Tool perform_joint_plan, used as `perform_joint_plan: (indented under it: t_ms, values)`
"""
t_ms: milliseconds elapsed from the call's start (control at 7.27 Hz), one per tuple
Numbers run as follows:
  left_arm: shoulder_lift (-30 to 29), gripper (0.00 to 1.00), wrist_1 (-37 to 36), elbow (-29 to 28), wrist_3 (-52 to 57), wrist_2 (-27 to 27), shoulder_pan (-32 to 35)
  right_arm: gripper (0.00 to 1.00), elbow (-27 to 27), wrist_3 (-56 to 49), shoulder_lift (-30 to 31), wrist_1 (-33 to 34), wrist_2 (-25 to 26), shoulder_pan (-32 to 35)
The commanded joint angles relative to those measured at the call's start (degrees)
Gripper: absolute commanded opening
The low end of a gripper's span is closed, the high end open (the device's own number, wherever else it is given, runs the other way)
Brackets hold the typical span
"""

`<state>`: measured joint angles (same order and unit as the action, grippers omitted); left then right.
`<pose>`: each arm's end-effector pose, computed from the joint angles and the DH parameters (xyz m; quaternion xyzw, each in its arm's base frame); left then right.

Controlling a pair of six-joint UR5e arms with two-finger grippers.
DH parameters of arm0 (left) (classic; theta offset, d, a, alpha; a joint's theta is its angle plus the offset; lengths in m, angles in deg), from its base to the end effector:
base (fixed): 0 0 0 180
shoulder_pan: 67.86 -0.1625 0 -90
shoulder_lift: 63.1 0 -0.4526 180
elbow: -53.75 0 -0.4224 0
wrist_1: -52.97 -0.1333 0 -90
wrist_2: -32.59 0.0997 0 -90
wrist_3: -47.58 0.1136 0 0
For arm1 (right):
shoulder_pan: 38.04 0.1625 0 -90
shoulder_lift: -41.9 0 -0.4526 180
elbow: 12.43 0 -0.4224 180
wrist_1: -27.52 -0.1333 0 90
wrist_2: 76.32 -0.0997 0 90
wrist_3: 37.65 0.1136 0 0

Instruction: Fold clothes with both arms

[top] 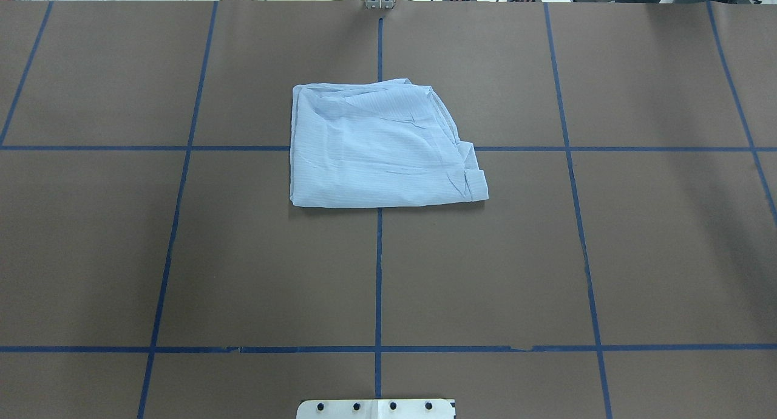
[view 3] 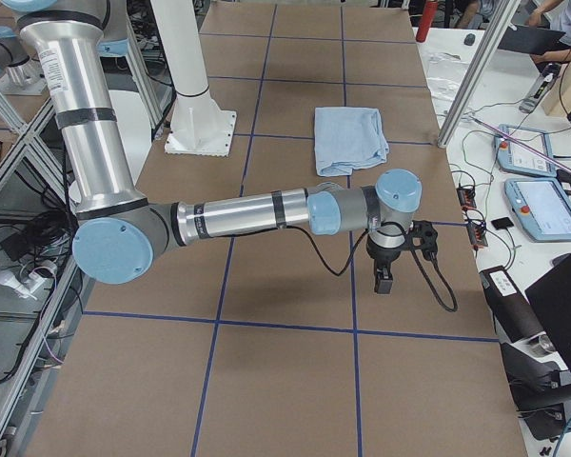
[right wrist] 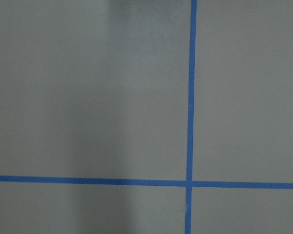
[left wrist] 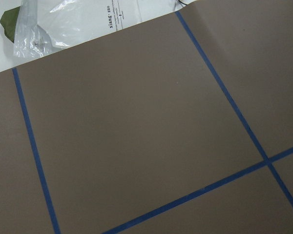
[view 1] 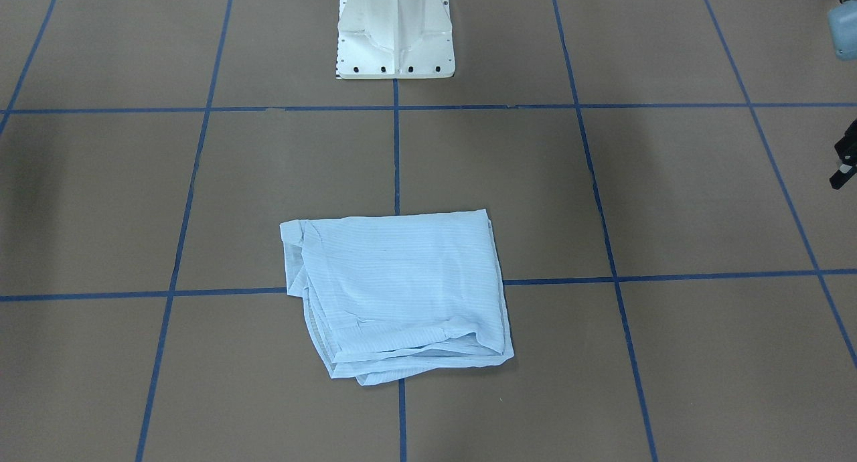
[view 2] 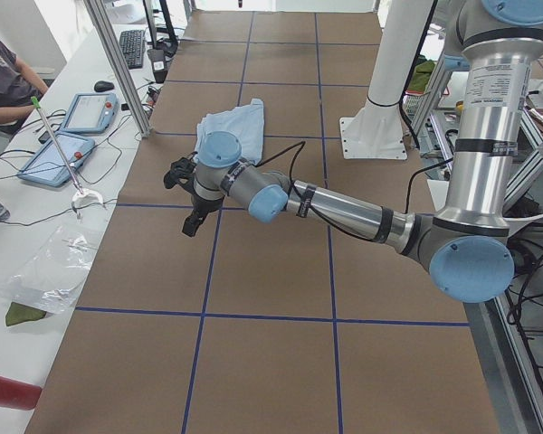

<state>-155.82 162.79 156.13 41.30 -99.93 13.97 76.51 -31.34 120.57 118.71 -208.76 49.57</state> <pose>0.0235 -0.5613 0.5161 0.2339 0.3783 0.1234 0.8871 0.0309 -0.6181 0.5980 0.0462 -0.3654 0.0031 0.9297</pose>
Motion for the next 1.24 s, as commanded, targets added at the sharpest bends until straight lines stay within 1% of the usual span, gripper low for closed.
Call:
perform_joint_plan:
  t_ms: [0, 138, 275, 413, 551, 963, 1101]
  values:
    - [4.8, 1.0, -1.02, 1.32, 9.39, -0.28, 4.71, 1.0, 4.9, -3.05, 5.78, 0.48, -0.1, 1.51]
    - [6.14, 1.0, -0.93, 0.98, 9.35, 0.32, 4.83, 1.0, 7.62, -3.32, 10.24, -0.22, 0.68, 1.43]
    - [6.59, 1.0, -1.02, 1.84, 9.27, -0.11, 5.18, 1.0, 8.95, -3.24, 11.68, -0.4, 0.69, 1.43]
    - [8.16, 1.0, -0.84, 2.03, 9.26, 0.15, 5.09, 1.0, 9.4, -3.15, 12.04, -0.31, 0.78, 1.43]
    - [8.26, 1.0, -0.32, 1.33, 9.35, 0.07, 5.09, 1.0, 9.49, -3.15, 11.69, -0.31, 0.43, 1.43]
    - [5.72, 1.0, -0.93, 2.03, 0.15, -0.63, 5.09, 1.0, 9.5, -2.89, 9.94, 0.21, 0.87, 0.55]
    - [5.62, 1.0, -0.76, 2.46, 0.04, -0.64, 5.01, 1.0, 9.49, -2.89, 9.67, 0.13, 0.52, 0.37]
